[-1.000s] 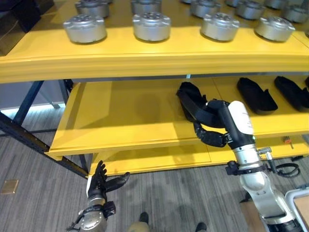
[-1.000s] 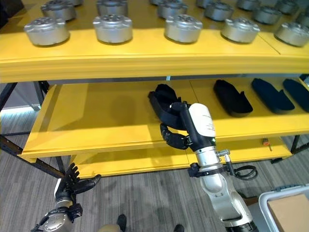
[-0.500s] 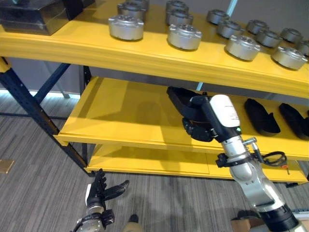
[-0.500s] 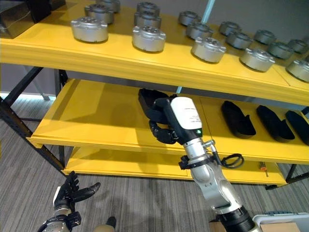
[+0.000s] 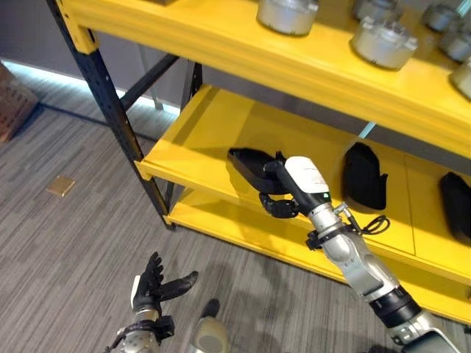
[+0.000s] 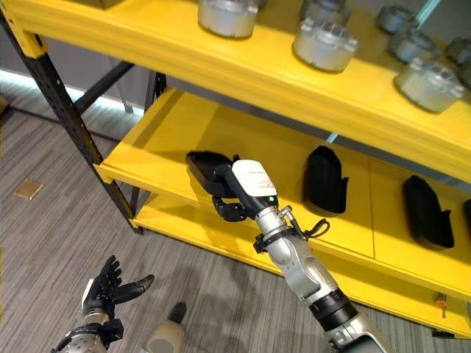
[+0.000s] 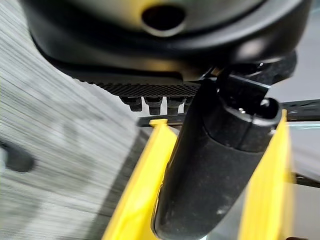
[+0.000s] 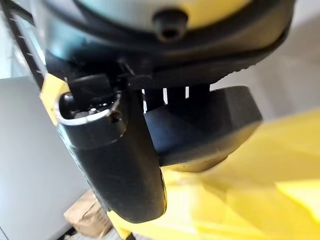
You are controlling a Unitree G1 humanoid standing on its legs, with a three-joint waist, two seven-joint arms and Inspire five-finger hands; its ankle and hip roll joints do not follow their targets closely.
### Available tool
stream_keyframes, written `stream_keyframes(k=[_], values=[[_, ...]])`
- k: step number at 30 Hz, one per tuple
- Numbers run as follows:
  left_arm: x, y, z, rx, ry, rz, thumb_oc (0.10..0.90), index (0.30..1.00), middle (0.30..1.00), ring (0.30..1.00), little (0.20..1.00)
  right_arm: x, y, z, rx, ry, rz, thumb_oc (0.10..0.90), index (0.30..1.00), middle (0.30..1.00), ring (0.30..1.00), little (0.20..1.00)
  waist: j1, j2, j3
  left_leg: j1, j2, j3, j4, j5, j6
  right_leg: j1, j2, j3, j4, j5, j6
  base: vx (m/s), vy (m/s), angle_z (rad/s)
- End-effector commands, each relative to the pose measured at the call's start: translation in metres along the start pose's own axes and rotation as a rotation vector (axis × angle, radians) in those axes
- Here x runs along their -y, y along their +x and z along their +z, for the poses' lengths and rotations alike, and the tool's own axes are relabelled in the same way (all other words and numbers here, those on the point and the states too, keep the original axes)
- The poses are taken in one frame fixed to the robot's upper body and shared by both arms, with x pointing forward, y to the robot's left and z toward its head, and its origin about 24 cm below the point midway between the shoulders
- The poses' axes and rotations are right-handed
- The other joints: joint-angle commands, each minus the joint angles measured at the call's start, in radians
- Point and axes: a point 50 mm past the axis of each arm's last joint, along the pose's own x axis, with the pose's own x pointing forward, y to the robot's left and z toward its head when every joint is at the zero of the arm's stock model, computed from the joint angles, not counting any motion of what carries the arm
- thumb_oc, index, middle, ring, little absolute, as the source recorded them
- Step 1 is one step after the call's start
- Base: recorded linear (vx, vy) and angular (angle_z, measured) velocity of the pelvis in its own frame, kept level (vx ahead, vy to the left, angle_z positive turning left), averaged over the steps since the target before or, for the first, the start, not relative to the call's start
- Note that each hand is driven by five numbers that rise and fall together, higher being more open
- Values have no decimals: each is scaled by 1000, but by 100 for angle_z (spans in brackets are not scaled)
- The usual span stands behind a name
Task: Move parts from the plastic box to the shelf.
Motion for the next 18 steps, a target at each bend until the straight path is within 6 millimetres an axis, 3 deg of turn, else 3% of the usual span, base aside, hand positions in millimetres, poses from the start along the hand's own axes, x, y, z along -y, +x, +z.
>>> stream_keyframes(k=[1, 7, 18], values=[[13, 4, 46, 223, -3, -102, 900, 1000, 1000, 1000, 1000, 47, 34, 19, 111, -38, -211, 400, 300, 300, 300, 300, 4, 39, -10, -16, 0, 50, -58, 25, 39, 65, -56, -10, 83, -12, 53, -77, 26, 18], [27, 8, 58, 268, -9, -160, 900, 1000, 1000, 1000, 1000, 62, 45, -5, -18, -69, -289, 400, 300, 300, 300, 300, 2, 107, 66, -89, -18, 32, -34, 36, 41, 12, -74, -40, 101, -10, 47, -76, 41, 22], [41, 14, 69, 302, -35, -178, 900, 1000, 1000, 1000, 1000, 106, 58, 13, 31, 7, -534, 400, 300, 300, 300, 300, -42, 170, 116, -125, -32, 57, -12, 34, 60, -51, -109, -3, 129, -12, 41, -25, 49, -4]])
